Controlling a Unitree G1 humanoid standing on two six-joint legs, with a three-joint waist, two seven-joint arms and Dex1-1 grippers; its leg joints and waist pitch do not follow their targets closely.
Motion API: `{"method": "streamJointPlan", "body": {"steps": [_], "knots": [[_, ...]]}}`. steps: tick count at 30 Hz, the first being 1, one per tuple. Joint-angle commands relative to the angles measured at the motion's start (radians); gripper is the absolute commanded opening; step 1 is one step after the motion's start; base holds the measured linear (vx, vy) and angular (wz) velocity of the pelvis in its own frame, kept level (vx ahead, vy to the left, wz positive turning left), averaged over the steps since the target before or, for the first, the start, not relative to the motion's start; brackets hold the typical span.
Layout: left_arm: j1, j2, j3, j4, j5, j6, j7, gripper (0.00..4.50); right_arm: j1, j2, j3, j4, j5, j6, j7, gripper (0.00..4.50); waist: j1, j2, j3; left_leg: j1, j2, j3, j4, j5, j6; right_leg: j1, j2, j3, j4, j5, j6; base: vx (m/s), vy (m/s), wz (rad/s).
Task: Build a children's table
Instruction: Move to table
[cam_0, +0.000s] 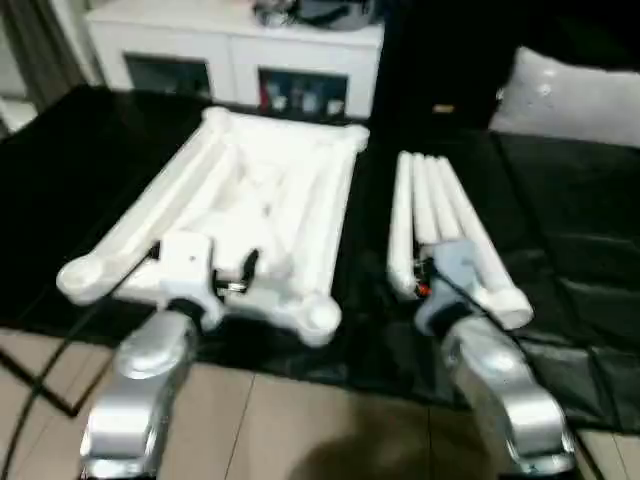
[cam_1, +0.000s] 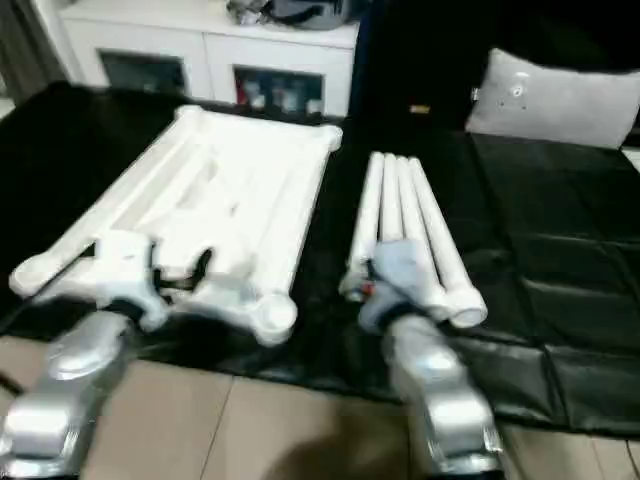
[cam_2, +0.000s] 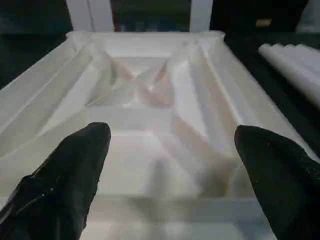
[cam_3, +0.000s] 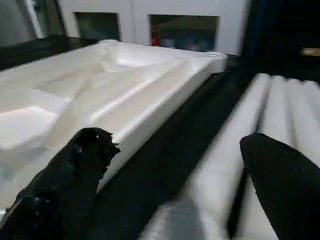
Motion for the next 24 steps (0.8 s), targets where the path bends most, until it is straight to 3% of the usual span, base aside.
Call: {"method": "streamJointPlan", "body": {"steps": [1, 2, 3, 4, 5, 6, 7, 8, 9, 10, 11, 12, 13, 14, 15, 16, 17, 18, 19, 20, 21, 22, 23, 24], "knots": [[-0.020, 0.016, 0.006, 0.012, 0.003, -0.016, -0.002, 4.44, 0.003, 0.006, -0.007, 0.003, 0.010, -0.010, 0.001, 4.50, 0.047, -0.021, -0.034, -0.101, 0.036, -0.013, 0.049, 0.043, 0.049, 0.142, -0.176, 0.146, -0.171, -0.087, -0.236, 0.058, -0.058, -0.03], [-0.020, 0.017, 0.006, 0.013, 0.003, -0.017, -0.002, 4.44, 0.004, 0.006, -0.006, 0.003, 0.010, -0.010, 0.002, 4.50, 0.052, -0.010, -0.021, -0.107, 0.045, -0.015, 0.033, 0.093, -0.025, 0.133, -0.148, 0.105, -0.178, -0.143, -0.269, 0.000, 0.000, 0.00], [-0.023, 0.017, 0.004, 0.020, 0.003, -0.024, -0.003, 4.44, 0.006, 0.004, -0.004, 0.006, 0.005, -0.014, 0.004, 4.50, 0.053, -0.002, -0.019, -0.096, 0.055, -0.013, 0.006, 0.116, -0.039, 0.120, -0.130, 0.079, -0.184, -0.185, -0.278, 0.000, 0.000, 0.00], [-0.028, 0.017, 0.001, 0.027, 0.004, -0.031, -0.005, 4.44, 0.004, 0.003, -0.006, 0.007, 0.003, -0.018, 0.006, 4.50, 0.054, 0.031, -0.026, -0.077, 0.081, -0.004, -0.066, 0.141, -0.036, 0.117, -0.094, 0.032, -0.189, -0.253, -0.271, 0.061, 0.010, 0.03], [-0.030, 0.016, -0.001, 0.031, 0.004, -0.035, -0.007, 4.44, 0.002, 0.002, -0.007, 0.009, 0.003, -0.021, 0.008, 4.50, 0.029, 0.053, -0.007, -0.052, 0.118, -0.018, -0.145, -0.018, -0.039, 0.088, -0.027, -0.017, -0.167, -0.284, -0.206, 0.088, 0.065, 0.01], [-0.032, 0.016, -0.002, 0.039, 0.004, -0.042, -0.009, 4.44, -0.001, 0.002, -0.008, 0.014, 0.003, -0.025, 0.008, 4.50, 0.015, 0.070, -0.023, -0.024, 0.140, -0.052, -0.164, -0.071, -0.026, 0.079, 0.009, -0.035, -0.121, -0.243, -0.178, 0.088, 0.065, 0.01], [-0.036, 0.014, -0.004, 0.053, 0.010, -0.051, -0.012, 4.44, -0.011, 0.002, -0.012, 0.028, 0.005, -0.032, 0.006, 4.50, -0.018, 0.078, -0.041, 0.076, 0.184, -0.116, -0.175, -0.174, 0.054, 0.004, 0.015, -0.042, -0.039, -0.121, -0.140, 0.121, 0.064, -0.04], [-0.037, 0.013, -0.004, 0.057, 0.012, -0.054, -0.013, 4.44, -0.013, 0.002, -0.014, 0.032, 0.005, -0.033, 0.006, 4.50, -0.028, 0.076, -0.053, 0.105, 0.194, -0.151, -0.172, -0.132, 0.196, -0.031, 0.007, -0.044, 0.005, -0.055, -0.066, 0.110, 0.036, 0.04], [-0.042, 0.012, -0.006, 0.059, 0.014, -0.056, -0.017, 4.44, -0.021, 0.002, -0.018, 0.041, 0.000, -0.041, 0.000, 4.50, -0.027, 0.076, -0.049, 0.104, 0.193, -0.147, -0.165, -0.106, 0.253, -0.049, 0.002, -0.039, 0.017, -0.036, -0.032, 0.110, 0.036, 0.04], [-0.046, 0.013, -0.008, 0.061, 0.012, -0.056, -0.019, 4.44, -0.026, 0.004, -0.021, 0.047, -0.002, -0.046, -0.004, 4.50, -0.035, 0.060, -0.049, 0.097, 0.193, -0.138, -0.154, -0.007, 0.337, -0.073, -0.019, -0.025, 0.023, 0.010, 0.009, 0.073, 0.004, 0.08], [-0.049, 0.013, -0.010, 0.061, 0.011, -0.056, -0.019, 4.44, -0.030, 0.006, -0.025, 0.051, -0.006, -0.051, -0.009, 4.50, -0.033, 0.034, -0.043, 0.063, 0.148, -0.085, -0.140, -0.008, 0.312, -0.053, -0.040, -0.001, -0.039, 0.074, -0.019, 0.064, -0.038, 0.11], [-0.049, 0.014, -0.010, 0.062, 0.010, -0.057, -0.019, 4.44, -0.031, 0.006, -0.026, 0.052, -0.007, -0.052, -0.010, 4.50, -0.026, 0.019, -0.040, 0.021, 0.104, -0.043, -0.129, -0.048, 0.257, -0.012, -0.059, 0.022, -0.090, 0.101, -0.036, 0.064, -0.038, 0.11], [-0.051, 0.014, -0.011, 0.063, 0.008, -0.058, -0.019, 4.44, -0.033, 0.007, -0.027, 0.054, -0.011, -0.054, -0.014, 4.50, 0.006, -0.022, -0.042, -0.068, 0.015, 0.015, -0.033, -0.056, 0.157, 0.101, -0.124, 0.108, -0.165, -0.029, -0.128, 0.112, -0.071, 0.08], [-0.054, 0.013, -0.012, 0.065, 0.006, -0.058, -0.019, 4.44, -0.035, 0.010, -0.032, 0.058, -0.013, -0.056, -0.021, 4.50, 0.037, -0.002, -0.044, -0.115, 0.054, -0.008, 0.025, 0.030, 0.067, 0.142, -0.194, 0.137, -0.189, -0.181, -0.201, 0.111, -0.067, 0.01], [-0.058, 0.009, -0.019, 0.074, 0.005, -0.062, -0.021, 4.44, -0.035, 0.013, -0.036, 0.063, -0.016, -0.057, -0.030, 4.50, 0.038, 0.004, -0.039, -0.123, 0.058, -0.013, 0.026, 0.059, 0.026, 0.138, -0.178, 0.123, -0.185, -0.203, -0.221, 0.111, -0.067, 0.01], [-0.060, 0.006, -0.021, 0.078, 0.005, -0.065, -0.023, 4.44, -0.035, 0.013, -0.035, 0.065, -0.018, -0.058, -0.033, 4.50, 0.038, 0.018, -0.032, -0.124, 0.067, -0.012, -0.015, 0.113, -0.006, 0.131, -0.130, 0.081, -0.183, -0.209, -0.252, 0.080, -0.037, -0.02], [-0.061, 0.005, -0.025, 0.083, 0.006, -0.067, -0.024, 4.44, -0.033, 0.011, -0.032, 0.064, -0.022, -0.057, -0.034, 4.50, 0.038, 0.050, -0.037, -0.092, 0.085, -0.002, -0.081, 0.145, -0.010, 0.118, -0.082, 0.026, -0.179, -0.205, -0.245, 0.100, 0.014, -0.01], [-0.063, 0.002, -0.030, 0.088, 0.008, -0.070, -0.026, 4.44, -0.031, 0.008, -0.028, 0.063, -0.028, -0.056, -0.035, 4.50, 0.035, 0.073, -0.037, -0.070, 0.105, -0.012, -0.122, 0.106, -0.008, 0.100, -0.045, -0.003, -0.162, -0.195, -0.210, 0.100, 0.014, -0.01], [-0.065, 0.000, -0.033, 0.093, 0.011, -0.074, -0.028, 4.44, -0.029, 0.005, -0.024, 0.064, -0.031, -0.056, -0.035, 4.50, 0.012, 0.093, -0.047, 0.018, 0.146, -0.054, -0.142, 0.026, 0.047, 0.034, 0.009, -0.031, -0.099, -0.126, -0.176, 0.142, 0.041, 0.06], [-0.067, -0.004, -0.033, 0.097, 0.011, -0.091, -0.029, 4.44, -0.027, 0.002, -0.020, 0.063, -0.035, -0.055, -0.035, 4.50, -0.020, 0.093, -0.059, 0.060, 0.175, -0.103, -0.148, 0.007, 0.144, -0.002, 0.001, -0.039, -0.045, -0.027, -0.159, 0.146, 0.029, 0.11], [-0.069, -0.005, -0.033, 0.100, 0.015, -0.096, -0.027, 4.44, -0.023, -0.002, -0.016, 0.062, -0.039, -0.052, -0.034, 4.50, -0.021, 0.093, -0.064, 0.081, 0.183, -0.116, -0.130, 0.098, 0.218, -0.033, -0.005, -0.035, -0.027, 0.024, -0.140, 0.146, 0.029, 0.11], [-0.069, -0.005, -0.034, 0.101, 0.017, -0.097, -0.026, 4.44, -0.021, -0.003, -0.015, 0.062, -0.040, -0.053, -0.033, 4.50, -0.024, 0.079, -0.072, 0.086, 0.193, -0.131, -0.091, 0.409, 0.353, -0.075, -0.033, -0.012, -0.010, 0.118, -0.083, 0.101, 0.009, 0.07], [-0.070, -0.001, -0.040, 0.107, 0.031, -0.104, -0.018, 4.44, -0.010, -0.010, -0.011, 0.059, -0.049, -0.054, -0.030, 4.50, -0.012, 0.055, -0.072, 0.042, 0.157, -0.103, -0.046, 0.652, 0.350, -0.068, -0.075, 0.028, -0.038, 0.271, -0.051, 0.000, 0.000, 0.00], [-0.070, -0.001, -0.041, 0.107, 0.032, -0.104, -0.017, 4.44, -0.009, -0.011, -0.011, 0.059, -0.049, -0.054, -0.030, 4.50, 0.002, 0.043, -0.072, -0.013, 0.110, -0.067, -0.027, 0.684, 0.287, -0.024, -0.085, 0.047, -0.053, 0.408, -0.047, 0.000, 0.000, 0.00]]}}
